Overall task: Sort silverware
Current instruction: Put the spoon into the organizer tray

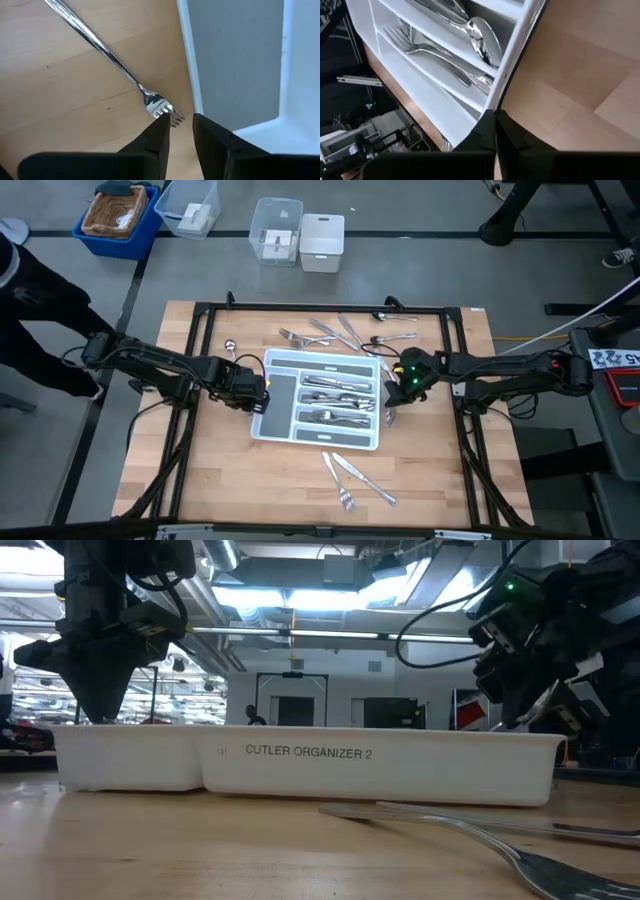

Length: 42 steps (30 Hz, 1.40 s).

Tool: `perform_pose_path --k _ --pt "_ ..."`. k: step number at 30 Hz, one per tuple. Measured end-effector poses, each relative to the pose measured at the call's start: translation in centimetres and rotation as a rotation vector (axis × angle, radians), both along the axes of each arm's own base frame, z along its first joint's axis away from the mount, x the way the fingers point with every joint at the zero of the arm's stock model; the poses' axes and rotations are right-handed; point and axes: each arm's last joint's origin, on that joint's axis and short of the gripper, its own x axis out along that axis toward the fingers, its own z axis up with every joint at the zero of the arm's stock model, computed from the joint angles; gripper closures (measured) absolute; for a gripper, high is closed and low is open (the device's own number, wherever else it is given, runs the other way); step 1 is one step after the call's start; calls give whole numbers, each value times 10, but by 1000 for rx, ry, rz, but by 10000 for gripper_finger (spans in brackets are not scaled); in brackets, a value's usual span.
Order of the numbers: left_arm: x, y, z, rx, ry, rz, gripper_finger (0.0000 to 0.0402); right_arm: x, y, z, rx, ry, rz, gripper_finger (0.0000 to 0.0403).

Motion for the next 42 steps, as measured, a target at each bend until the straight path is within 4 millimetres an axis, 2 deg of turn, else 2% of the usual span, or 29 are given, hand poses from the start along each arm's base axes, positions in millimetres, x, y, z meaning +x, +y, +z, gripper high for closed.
perform_pose_path --k 7,15,19,22,31,35,42 --pt "0 0 0 0 0 0 328 3 1 3 28 -54 34 401" --pt "0 0 0 0 0 0 328 17 0 23 32 -333 140 400" --pt "0 0 0 0 0 0 328 23 -1 34 -41 -487 176 400" --pt "0 0 0 0 0 0 328 26 -4 38 -184 -550 150 400" --pt "0 0 0 6 -1 1 328 31 -14 36 -859 -621 227 400" --pt "0 0 0 7 -1 1 328 35 -15 33 -1001 -646 316 400" --pt "0 0 0 13 -1 3 328 49 -12 29 -1147 -674 507 400"
